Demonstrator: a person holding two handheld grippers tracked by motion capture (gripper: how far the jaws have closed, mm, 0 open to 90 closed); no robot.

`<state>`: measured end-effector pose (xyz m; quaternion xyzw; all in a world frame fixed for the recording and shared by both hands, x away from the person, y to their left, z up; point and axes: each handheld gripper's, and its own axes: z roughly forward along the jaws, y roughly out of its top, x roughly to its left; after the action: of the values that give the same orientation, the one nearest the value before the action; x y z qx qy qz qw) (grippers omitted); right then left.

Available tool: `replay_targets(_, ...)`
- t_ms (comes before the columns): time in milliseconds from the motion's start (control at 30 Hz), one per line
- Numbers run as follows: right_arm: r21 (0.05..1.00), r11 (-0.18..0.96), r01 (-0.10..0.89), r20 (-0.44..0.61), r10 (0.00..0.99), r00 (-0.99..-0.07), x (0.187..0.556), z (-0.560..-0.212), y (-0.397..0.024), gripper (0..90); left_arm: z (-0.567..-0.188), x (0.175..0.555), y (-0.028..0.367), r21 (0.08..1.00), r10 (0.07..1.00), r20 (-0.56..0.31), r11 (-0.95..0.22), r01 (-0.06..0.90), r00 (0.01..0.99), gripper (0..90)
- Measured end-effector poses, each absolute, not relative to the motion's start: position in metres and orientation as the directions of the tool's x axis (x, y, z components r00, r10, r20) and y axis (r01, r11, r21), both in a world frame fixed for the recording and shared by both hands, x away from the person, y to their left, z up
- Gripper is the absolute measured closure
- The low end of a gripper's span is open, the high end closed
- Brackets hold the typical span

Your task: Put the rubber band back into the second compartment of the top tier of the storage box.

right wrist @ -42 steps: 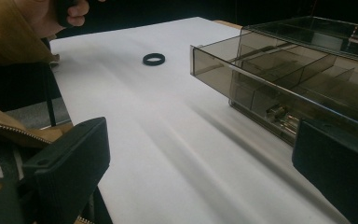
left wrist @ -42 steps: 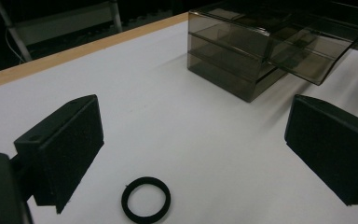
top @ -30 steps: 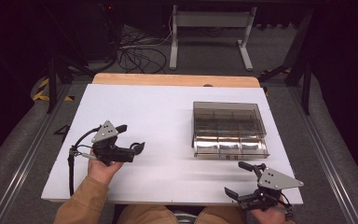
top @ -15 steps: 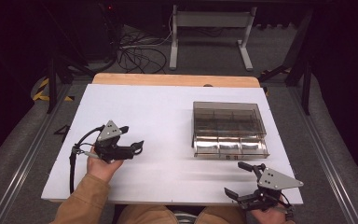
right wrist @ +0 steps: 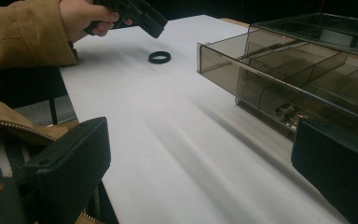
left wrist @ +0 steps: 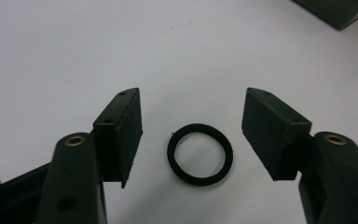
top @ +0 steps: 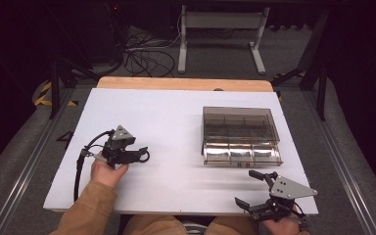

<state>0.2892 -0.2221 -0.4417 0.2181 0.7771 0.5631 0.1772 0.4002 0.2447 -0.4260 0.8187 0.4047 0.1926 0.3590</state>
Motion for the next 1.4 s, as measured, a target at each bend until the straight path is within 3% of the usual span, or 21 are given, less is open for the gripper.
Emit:
replay_targets(333, 0.952, 0.271, 0.139, -0.03, 0.537, -0.843, 0.289, -0.442, -0.222, 5.4, -0.435, 0.406, 0.241, 0.681, 0.812, 0.048, -0.453, 0.576, 0.582, 52.1)
replay_targets(767, 0.952, 0.273, 0.14, -0.029, 0.533, -0.846, 0.289, -0.442, -0.222, 5.5, -0.441, 0.414, 0.239, 0.614, 0.864, -0.053, -0.368, 0.698, 0.502, 60.1)
replay_targets(1400, 0.951, 0.277, 0.137, -0.032, 0.528, -0.849, 0.289, -0.443, -0.221, 5.6, -0.444, 0.416, 0.236, 0.591, 0.869, -0.001, -0.399, 0.701, 0.496, 71.4)
